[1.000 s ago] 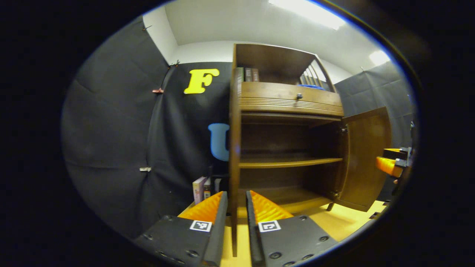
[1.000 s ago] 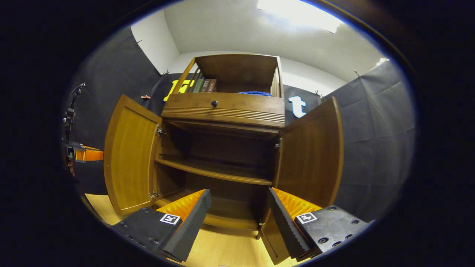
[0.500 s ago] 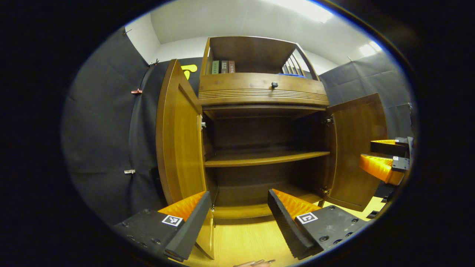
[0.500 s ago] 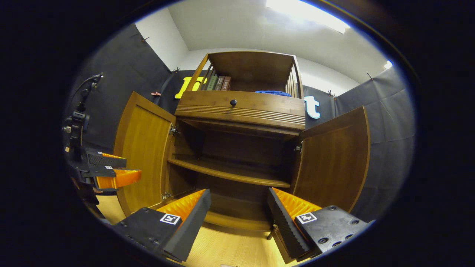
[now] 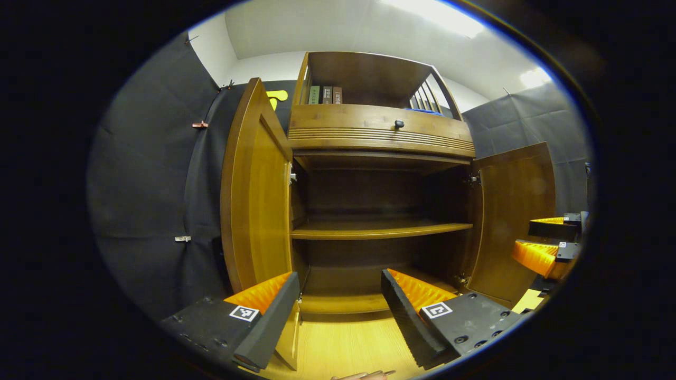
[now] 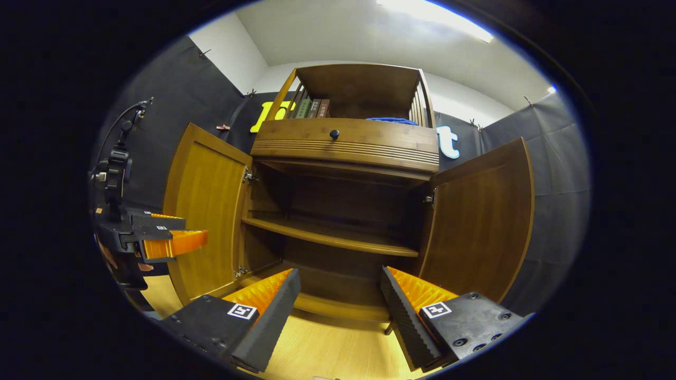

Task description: Open the right door of the double-door shoe cabinet with the right hand, and open the left door with the left hand.

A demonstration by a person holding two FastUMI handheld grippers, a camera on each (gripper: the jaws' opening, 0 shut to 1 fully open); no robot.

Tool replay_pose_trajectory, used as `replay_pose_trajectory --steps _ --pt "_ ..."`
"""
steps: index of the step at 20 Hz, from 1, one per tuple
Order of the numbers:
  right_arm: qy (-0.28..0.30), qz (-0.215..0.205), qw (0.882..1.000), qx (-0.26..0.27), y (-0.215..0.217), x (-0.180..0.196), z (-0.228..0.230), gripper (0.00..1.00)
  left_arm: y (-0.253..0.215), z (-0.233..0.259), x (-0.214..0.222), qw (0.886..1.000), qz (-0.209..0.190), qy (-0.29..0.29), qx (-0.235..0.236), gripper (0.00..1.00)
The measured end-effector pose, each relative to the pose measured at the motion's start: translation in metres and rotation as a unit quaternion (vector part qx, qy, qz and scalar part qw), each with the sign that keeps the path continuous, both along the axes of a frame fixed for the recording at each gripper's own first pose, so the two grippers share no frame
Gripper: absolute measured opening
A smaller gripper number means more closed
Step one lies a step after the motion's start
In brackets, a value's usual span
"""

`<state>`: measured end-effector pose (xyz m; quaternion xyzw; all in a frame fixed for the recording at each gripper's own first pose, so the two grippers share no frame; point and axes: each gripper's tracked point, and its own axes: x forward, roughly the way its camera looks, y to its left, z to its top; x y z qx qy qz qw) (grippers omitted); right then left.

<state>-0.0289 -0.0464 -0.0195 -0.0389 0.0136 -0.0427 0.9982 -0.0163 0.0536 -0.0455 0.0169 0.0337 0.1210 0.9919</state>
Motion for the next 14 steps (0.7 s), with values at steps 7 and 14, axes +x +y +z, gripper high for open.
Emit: replay_pose_trajectory --steps 7,14 --pt "0.005 0.009 1.0 0.003 0.0045 0.0011 -0.0045 0.97 -0.0059 -0.0007 0.002 1.0 -0.008 -0.001 0.009 0.96" --pt "0.007 0.004 1.0 0.008 -0.0027 -0.0045 -0.0055 0.97 -0.009 0.0016 -0.0001 1.0 -0.007 -0.007 0.012 0.96"
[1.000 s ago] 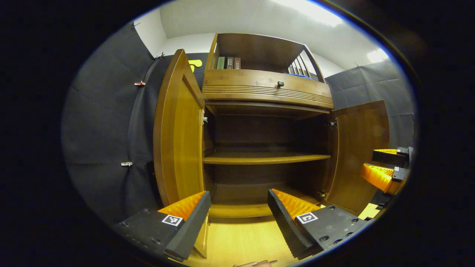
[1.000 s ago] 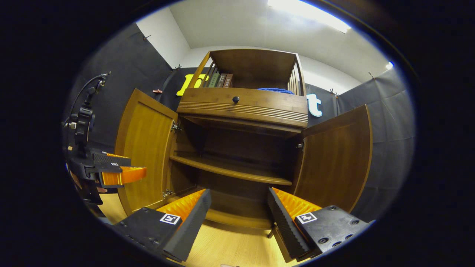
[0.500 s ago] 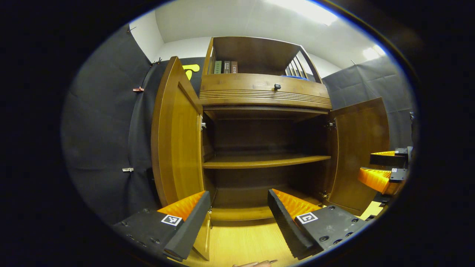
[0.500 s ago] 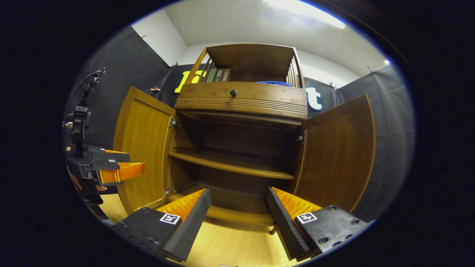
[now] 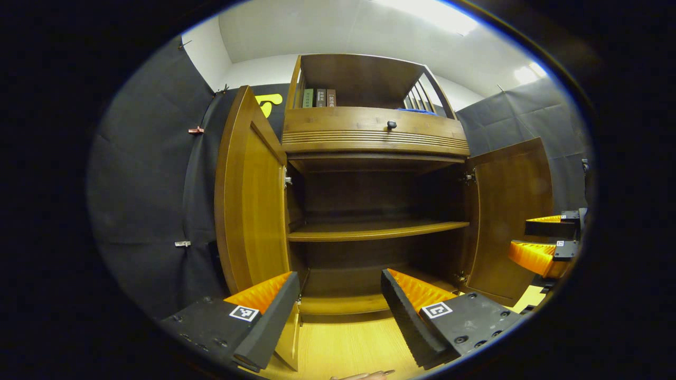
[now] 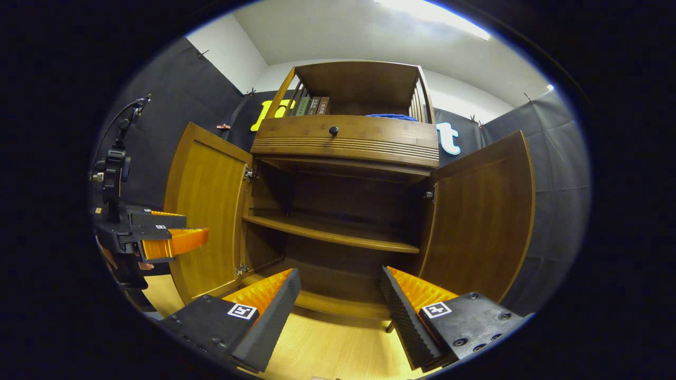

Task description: Open the right door of the double-door shoe cabinet with the right hand, and open the left door with the left hand.

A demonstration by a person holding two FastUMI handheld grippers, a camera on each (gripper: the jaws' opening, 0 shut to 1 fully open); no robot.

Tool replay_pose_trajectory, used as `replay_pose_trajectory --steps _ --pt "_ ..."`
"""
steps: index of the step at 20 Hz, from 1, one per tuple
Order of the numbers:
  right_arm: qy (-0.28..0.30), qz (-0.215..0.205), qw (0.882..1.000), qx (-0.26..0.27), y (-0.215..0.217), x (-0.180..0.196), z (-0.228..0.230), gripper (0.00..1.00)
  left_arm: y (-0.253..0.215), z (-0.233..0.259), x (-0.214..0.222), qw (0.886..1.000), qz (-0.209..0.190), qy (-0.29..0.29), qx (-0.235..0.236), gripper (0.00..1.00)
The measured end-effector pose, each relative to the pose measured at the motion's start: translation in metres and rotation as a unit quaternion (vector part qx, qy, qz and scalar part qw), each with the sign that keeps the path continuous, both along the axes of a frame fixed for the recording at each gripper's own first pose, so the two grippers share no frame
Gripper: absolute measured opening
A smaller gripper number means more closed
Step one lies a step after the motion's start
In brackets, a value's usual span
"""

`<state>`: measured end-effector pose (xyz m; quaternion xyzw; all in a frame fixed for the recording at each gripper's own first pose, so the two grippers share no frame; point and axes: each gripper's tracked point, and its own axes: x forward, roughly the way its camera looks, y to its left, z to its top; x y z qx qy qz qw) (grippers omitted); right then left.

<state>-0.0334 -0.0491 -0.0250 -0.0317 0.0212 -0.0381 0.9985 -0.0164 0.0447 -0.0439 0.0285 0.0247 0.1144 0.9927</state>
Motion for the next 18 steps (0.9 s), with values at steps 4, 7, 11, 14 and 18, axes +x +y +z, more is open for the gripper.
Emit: replay_pose_trajectory --steps 4,7,11,14,18 --pt "0.001 -0.004 1.0 0.003 -0.004 -0.005 -0.001 0.97 -0.005 0.0 -0.001 1.0 -0.005 -0.002 0.001 0.96" --pt "0.0 -0.006 1.0 0.005 -0.006 -0.007 0.0 0.97 -0.008 0.001 -0.001 1.0 -0.007 -0.004 0.002 0.96" --pt "0.001 -0.009 1.0 0.005 -0.01 -0.01 0.0 0.97 -0.009 0.001 -0.002 1.0 -0.006 -0.007 0.0 0.96" --pt "0.001 -0.008 1.0 0.006 -0.01 -0.011 0.0 0.97 -0.01 0.001 -0.002 1.0 -0.005 -0.007 0.001 0.93" --pt "-0.001 -0.008 1.0 0.006 -0.012 -0.013 0.0 0.97 -0.012 0.001 -0.002 1.0 -0.005 -0.006 0.003 0.96"
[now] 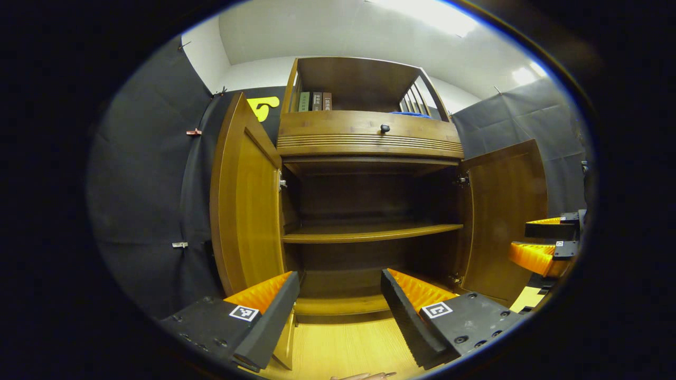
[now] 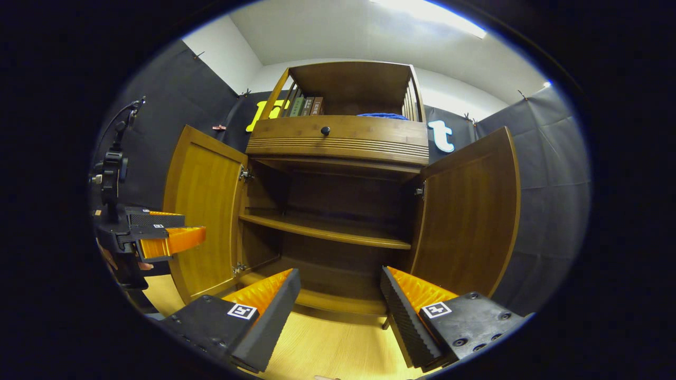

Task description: Open the right door of the double-door shoe cabinet with the right hand, and open the left door with the left hand.

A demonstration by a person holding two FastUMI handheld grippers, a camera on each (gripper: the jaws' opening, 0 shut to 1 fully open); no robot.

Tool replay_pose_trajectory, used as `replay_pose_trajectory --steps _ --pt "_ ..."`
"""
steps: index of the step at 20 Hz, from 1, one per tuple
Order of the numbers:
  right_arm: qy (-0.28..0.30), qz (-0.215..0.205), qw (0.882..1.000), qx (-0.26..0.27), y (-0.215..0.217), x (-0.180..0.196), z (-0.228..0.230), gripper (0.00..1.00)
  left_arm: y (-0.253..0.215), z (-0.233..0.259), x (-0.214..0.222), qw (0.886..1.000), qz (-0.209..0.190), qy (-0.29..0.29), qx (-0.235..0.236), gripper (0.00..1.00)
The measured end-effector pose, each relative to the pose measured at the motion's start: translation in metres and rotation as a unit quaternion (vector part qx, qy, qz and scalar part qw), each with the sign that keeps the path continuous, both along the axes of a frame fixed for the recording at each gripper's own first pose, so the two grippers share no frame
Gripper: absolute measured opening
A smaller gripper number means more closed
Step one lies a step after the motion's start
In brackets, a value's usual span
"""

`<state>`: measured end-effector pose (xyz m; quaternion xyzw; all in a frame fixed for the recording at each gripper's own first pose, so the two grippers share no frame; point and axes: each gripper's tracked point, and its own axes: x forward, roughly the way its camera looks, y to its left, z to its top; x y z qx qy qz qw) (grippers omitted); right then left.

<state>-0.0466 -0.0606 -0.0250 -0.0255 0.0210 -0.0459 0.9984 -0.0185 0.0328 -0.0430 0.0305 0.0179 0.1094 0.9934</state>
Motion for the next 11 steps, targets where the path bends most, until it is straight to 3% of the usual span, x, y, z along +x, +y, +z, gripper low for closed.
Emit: replay_pose_trajectory --steps 8,11 --pt "0.002 -0.002 1.0 -0.003 -0.003 -0.001 -0.001 0.96 -0.008 0.002 0.002 1.0 -0.007 -0.001 0.008 0.99" --pt "0.006 -0.001 1.0 -0.003 -0.003 -0.002 -0.003 0.96 -0.011 0.002 0.004 1.0 -0.01 -0.001 0.007 0.93"
